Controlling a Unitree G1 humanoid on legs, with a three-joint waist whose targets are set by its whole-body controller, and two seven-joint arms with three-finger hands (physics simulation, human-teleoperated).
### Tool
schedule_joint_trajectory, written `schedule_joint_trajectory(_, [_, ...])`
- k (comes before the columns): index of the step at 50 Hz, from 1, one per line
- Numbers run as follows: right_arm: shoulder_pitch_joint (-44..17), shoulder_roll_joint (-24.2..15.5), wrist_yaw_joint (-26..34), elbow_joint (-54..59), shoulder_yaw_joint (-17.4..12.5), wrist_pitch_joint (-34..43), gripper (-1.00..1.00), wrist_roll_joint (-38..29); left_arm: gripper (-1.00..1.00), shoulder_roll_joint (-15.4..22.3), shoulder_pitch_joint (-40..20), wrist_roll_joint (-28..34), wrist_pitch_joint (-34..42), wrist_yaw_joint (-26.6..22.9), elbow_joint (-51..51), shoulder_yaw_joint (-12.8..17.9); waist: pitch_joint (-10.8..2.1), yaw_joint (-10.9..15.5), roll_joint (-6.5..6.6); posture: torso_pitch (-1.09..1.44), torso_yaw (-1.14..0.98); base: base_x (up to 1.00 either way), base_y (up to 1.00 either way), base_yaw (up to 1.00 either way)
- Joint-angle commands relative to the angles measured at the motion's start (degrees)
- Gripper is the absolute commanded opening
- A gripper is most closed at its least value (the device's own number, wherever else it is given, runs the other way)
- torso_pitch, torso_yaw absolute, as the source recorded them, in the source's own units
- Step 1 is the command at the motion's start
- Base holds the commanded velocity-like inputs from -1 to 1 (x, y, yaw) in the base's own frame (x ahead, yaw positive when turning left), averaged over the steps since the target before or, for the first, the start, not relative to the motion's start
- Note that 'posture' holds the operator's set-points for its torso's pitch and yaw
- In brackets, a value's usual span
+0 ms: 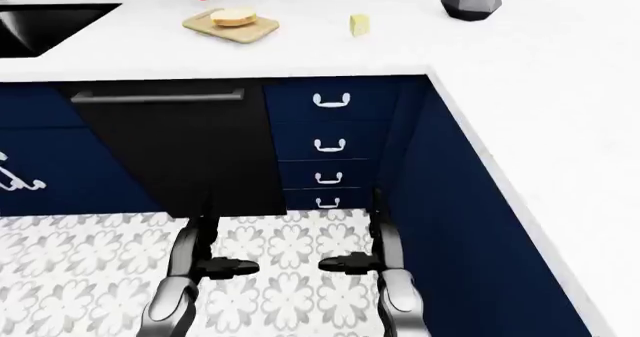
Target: Pick up the wedge of cheese and place it on the slice of bread to prepare a simple cheese on bread dish.
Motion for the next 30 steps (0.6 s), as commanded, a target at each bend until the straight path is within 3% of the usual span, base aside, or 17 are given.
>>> schedule_joint_trajectory(1, [-1.40, 0.17, -0.50, -5.29, 0.51, -3.12, 1.00, -0.37, 1.00, -0.14, -2.25, 0.70, -5.42, 0.36, -2.39, -0.55, -0.05, -0.12, -0.45, 0.00, 0.00, 0.00, 0.00, 0.00])
schedule_joint_trajectory(3, [-1.85, 0.20, 0.06, -3.11, 0.56, -4.16, 1.00, 0.19, 1.00, -0.16, -2.43, 0.91, -5.93, 0.59, -1.75, -0.66, -3.47, 0.38, -0.08, 0.00, 0.00, 0.00, 0.00, 0.00])
schedule_joint_trajectory(4, [-1.91, 0.25, -0.07, -2.66, 0.57, -4.69, 1.00, 0.16, 1.00, -0.16, -2.47, 0.95, -6.05, 0.64, -1.61, -0.68, -2.96, 0.38, -0.11, 0.00, 0.00, 0.00, 0.00, 0.00])
schedule_joint_trajectory(5, [-1.80, 0.27, -0.28, -2.96, 0.77, -4.62, 1.00, -0.14, 1.00, -0.17, -2.43, 1.04, -6.23, 0.71, -1.51, -0.74, -1.01, 0.28, -0.35, 0.00, 0.00, 0.00, 0.00, 0.00])
schedule_joint_trajectory(7, [-1.03, 0.26, 0.09, -4.61, 1.53, -4.36, 1.00, -0.75, 1.00, -0.20, -2.44, 1.14, -6.42, 0.82, -1.36, -0.81, -4.04, 0.31, -0.48, 0.00, 0.00, 0.00, 0.00, 0.00])
schedule_joint_trajectory(8, [-0.80, 0.30, 0.41, -5.09, 1.66, -4.29, 1.00, -0.67, 1.00, -0.19, -2.48, 1.12, -6.44, 0.83, -1.29, -0.81, -4.32, 0.39, -0.49, 0.00, 0.00, 0.00, 0.00, 0.00])
schedule_joint_trajectory(12, [0.13, 0.38, -0.44, -9.00, 2.16, -1.29, 1.00, -2.38, 1.00, -0.23, -2.56, 1.23, -6.61, 1.03, -0.96, -0.89, -4.41, 0.47, -0.36, 0.00, 0.00, 0.00, 0.00, 0.00])
schedule_joint_trajectory(22, [0.45, 0.29, -0.95, -7.25, 2.15, -4.34, 1.00, -4.36, 1.00, -0.45, -2.27, 1.79, -7.03, 1.38, -0.74, -1.41, -5.16, 0.41, -0.25, 0.00, 0.00, 0.00, 0.00, 0.00])
schedule_joint_trajectory(23, [0.56, 0.32, -0.94, -7.46, 2.23, -4.27, 1.00, -4.49, 1.00, -0.45, -2.18, 1.83, -7.00, 1.39, -0.87, -1.45, -6.11, 0.33, 0.11, 0.00, 0.00, 0.00, 0.15, 0.00])
schedule_joint_trajectory(26, [0.41, 0.36, -0.98, -7.22, 2.32, -4.34, 1.00, -4.79, 1.00, -0.47, -1.99, 1.78, -6.78, 1.35, -1.31, -1.48, -4.47, 0.03, -0.19, 0.00, 0.00, 0.00, 0.21, 0.00])
schedule_joint_trajectory(28, [0.43, 0.36, -0.98, -7.31, 2.38, -4.26, 1.00, -4.93, 1.00, -0.49, -2.03, 1.80, -6.83, 1.40, -1.20, -1.49, -4.33, -0.12, 0.44, 0.00, 0.00, -0.01, 0.21, 0.00])
schedule_joint_trajectory(30, [0.60, 0.37, -0.99, -7.53, 2.42, -4.20, 1.00, -5.05, 1.00, -0.52, -1.91, 1.89, -6.86, 1.44, -1.29, -1.57, -4.27, -0.06, 2.50, 0.00, 0.00, 0.00, 0.22, 0.00])
